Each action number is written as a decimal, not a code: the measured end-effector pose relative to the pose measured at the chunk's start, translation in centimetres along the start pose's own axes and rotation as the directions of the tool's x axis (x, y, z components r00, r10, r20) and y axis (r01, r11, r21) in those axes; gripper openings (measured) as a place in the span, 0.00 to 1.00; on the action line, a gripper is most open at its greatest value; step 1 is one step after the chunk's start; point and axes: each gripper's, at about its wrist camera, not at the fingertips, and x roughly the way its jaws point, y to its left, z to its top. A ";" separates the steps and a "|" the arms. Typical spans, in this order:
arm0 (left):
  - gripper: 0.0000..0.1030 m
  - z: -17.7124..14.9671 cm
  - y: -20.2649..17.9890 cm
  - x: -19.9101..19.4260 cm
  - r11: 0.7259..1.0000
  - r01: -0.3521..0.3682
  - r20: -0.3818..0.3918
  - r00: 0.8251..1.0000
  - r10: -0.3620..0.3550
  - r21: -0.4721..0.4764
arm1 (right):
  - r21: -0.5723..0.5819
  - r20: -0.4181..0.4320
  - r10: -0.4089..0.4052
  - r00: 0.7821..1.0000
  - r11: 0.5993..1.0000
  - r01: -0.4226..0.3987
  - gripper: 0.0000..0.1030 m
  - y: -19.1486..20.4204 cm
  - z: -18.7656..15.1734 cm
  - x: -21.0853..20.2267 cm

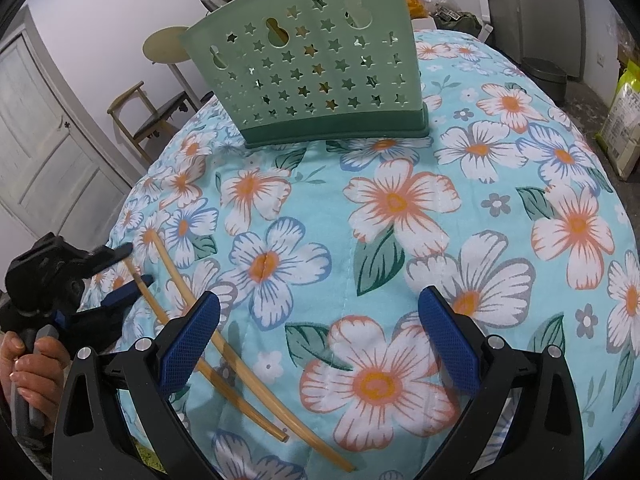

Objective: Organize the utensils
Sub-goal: 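Grasp a chopstick with the right tool while the left tool holds its chopstick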

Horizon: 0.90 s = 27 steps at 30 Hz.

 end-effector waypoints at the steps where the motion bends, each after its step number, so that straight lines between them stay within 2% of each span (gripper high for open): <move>1: 0.11 0.1 0.2 0.1 1.000 -0.009 0.000 1.000 0.009 -0.006 | -0.001 0.001 0.000 1.000 1.000 0.000 0.94 0.0 0.0 0.0; 2: 0.07 0.2 0.6 0.3 0.999 -0.024 -0.002 1.000 0.024 -0.020 | -0.002 0.002 -0.001 1.000 1.000 0.001 0.94 0.0 -0.1 0.0; 4: 0.06 0.3 1.1 0.2 0.999 -0.002 0.002 1.000 0.002 -0.036 | -0.003 0.003 -0.003 1.000 1.000 0.003 0.94 0.0 -0.1 0.0; 8: 0.07 0.2 0.8 0.3 1.000 -0.010 0.006 1.000 0.010 0.000 | -0.010 0.002 -0.005 1.000 1.000 0.005 0.94 -0.1 0.0 0.0; 10: 0.07 0.1 0.6 0.3 1.000 -0.007 0.011 1.000 0.007 0.029 | -0.013 -0.001 -0.003 1.000 1.000 0.003 0.94 0.0 -0.1 0.0; 15: 0.08 -0.7 -0.1 -0.2 0.986 -0.013 -0.004 1.000 0.014 0.169 | -0.013 -0.016 0.021 1.000 1.000 -0.021 0.94 -0.2 0.2 -0.6; 19: 0.08 -1.1 -0.5 -0.5 0.964 -0.010 -0.032 0.999 0.020 0.265 | -0.102 -0.003 0.056 0.998 0.993 -0.056 0.82 1.0 0.7 -1.6; 22: 0.10 -1.5 -0.9 -0.7 0.936 -0.023 -0.045 0.998 0.041 0.353 | -0.192 -0.016 0.102 0.995 0.976 -0.103 0.71 3.1 1.1 -1.8; 24: 0.11 -1.8 -1.2 -0.9 0.915 -0.032 -0.042 0.998 0.054 0.403 | -0.248 -0.045 0.137 0.990 0.958 -0.144 0.63 4.6 1.3 -1.3; 27: 0.11 -2.0 -1.3 -1.0 0.900 -0.027 -0.043 0.998 0.051 0.435 | -0.318 -0.103 0.165 0.981 0.929 -0.189 0.48 6.6 1.6 -0.2</move>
